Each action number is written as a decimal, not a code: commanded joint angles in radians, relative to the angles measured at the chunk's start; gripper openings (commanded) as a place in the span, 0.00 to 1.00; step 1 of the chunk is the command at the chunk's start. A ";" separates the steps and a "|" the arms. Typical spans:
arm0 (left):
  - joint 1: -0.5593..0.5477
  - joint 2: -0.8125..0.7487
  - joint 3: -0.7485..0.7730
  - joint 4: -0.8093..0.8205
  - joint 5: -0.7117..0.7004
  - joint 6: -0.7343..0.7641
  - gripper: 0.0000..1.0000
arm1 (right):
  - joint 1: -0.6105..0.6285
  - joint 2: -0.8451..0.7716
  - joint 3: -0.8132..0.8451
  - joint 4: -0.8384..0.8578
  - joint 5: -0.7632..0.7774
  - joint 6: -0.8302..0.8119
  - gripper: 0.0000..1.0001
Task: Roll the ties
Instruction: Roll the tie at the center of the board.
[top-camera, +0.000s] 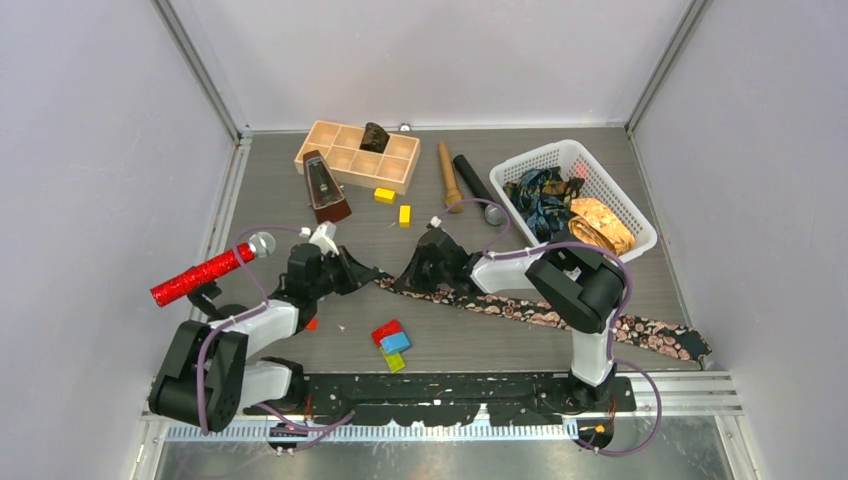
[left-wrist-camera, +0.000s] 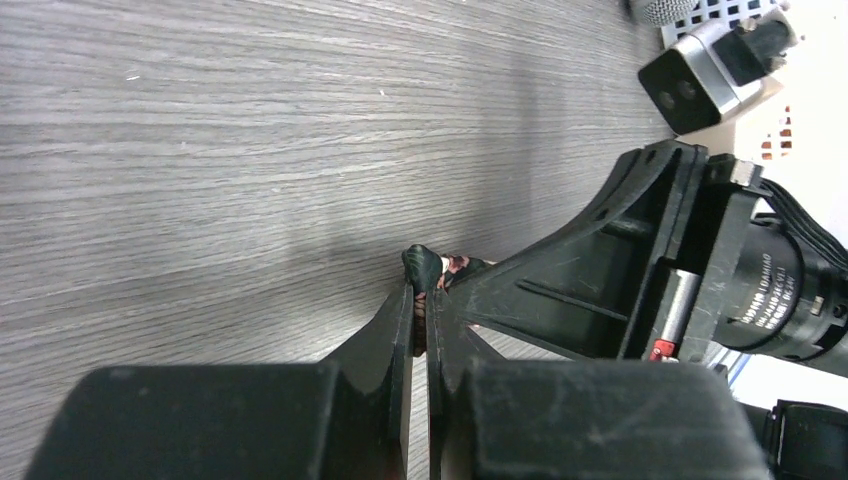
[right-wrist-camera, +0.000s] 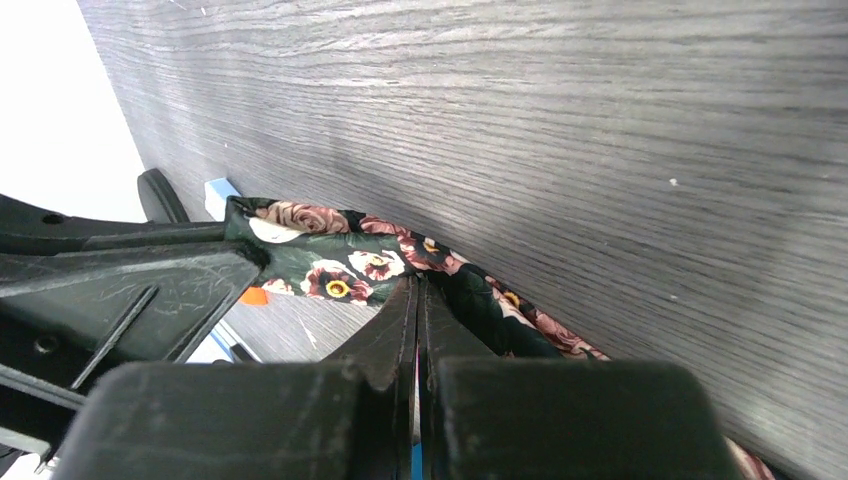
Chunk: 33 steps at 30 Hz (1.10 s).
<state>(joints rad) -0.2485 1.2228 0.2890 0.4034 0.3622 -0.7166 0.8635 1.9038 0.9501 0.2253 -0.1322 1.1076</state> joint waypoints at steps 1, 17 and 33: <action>0.000 -0.048 0.036 0.020 0.032 0.049 0.00 | -0.003 0.039 -0.018 -0.047 0.031 -0.002 0.00; -0.119 0.023 0.085 0.089 0.112 0.080 0.00 | -0.003 0.056 -0.016 -0.035 0.018 0.001 0.00; -0.150 0.096 0.088 0.118 0.094 0.066 0.00 | -0.003 -0.054 -0.046 0.074 -0.019 -0.065 0.06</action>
<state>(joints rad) -0.3935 1.3056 0.3443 0.4694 0.4477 -0.6506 0.8616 1.9148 0.9283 0.3027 -0.1623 1.0969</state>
